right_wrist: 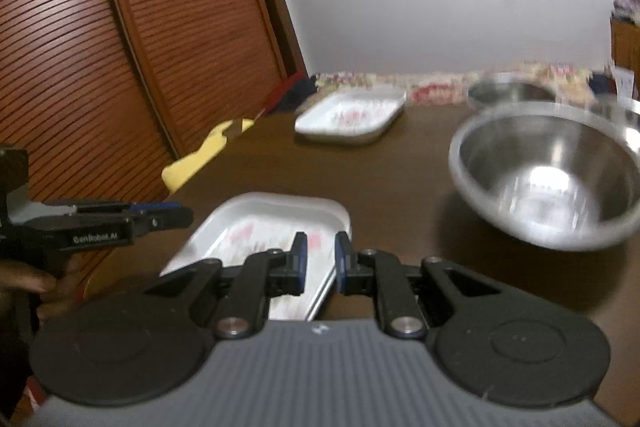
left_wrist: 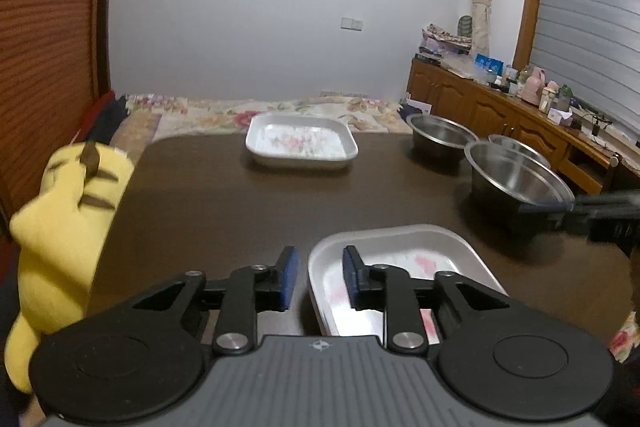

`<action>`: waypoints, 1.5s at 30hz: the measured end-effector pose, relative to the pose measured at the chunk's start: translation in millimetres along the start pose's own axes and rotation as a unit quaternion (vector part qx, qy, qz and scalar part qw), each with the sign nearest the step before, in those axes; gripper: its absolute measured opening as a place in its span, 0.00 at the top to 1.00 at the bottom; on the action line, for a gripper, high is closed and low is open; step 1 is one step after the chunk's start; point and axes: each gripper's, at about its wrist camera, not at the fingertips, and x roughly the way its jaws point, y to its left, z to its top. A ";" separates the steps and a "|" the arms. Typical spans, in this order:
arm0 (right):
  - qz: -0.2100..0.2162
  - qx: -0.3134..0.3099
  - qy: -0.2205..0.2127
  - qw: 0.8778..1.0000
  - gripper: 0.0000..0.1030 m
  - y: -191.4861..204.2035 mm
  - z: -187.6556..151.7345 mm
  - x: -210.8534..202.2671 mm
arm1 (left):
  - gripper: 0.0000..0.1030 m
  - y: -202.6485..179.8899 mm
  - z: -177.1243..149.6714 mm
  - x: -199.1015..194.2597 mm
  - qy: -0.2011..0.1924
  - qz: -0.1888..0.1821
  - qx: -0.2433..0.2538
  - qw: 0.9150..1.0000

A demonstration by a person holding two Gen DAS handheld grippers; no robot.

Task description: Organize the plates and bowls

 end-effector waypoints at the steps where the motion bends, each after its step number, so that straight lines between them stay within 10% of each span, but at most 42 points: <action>1: -0.001 -0.008 -0.003 1.000 0.84 -1.9 10.9 -0.3 | 0.71 1.3 6.2 3.4 -0.001 0.000 0.005 1.000; 11: -0.008 -0.037 0.017 0.999 0.83 -25.1 100.4 36.0 | 0.55 28.4 70.7 52.8 0.009 0.007 0.023 1.000; 15: 0.000 -0.031 0.053 0.998 0.60 -33.4 119.8 68.7 | 0.54 39.0 88.7 75.5 0.015 0.023 0.026 0.999; 22: 0.004 -0.016 0.101 0.995 0.60 -42.8 140.2 127.3 | 0.54 60.1 104.7 120.5 0.035 0.027 0.013 0.999; 45: -0.027 0.005 0.188 0.982 0.75 -74.7 153.3 218.8 | 0.81 88.5 114.7 212.8 0.084 0.011 -0.006 0.996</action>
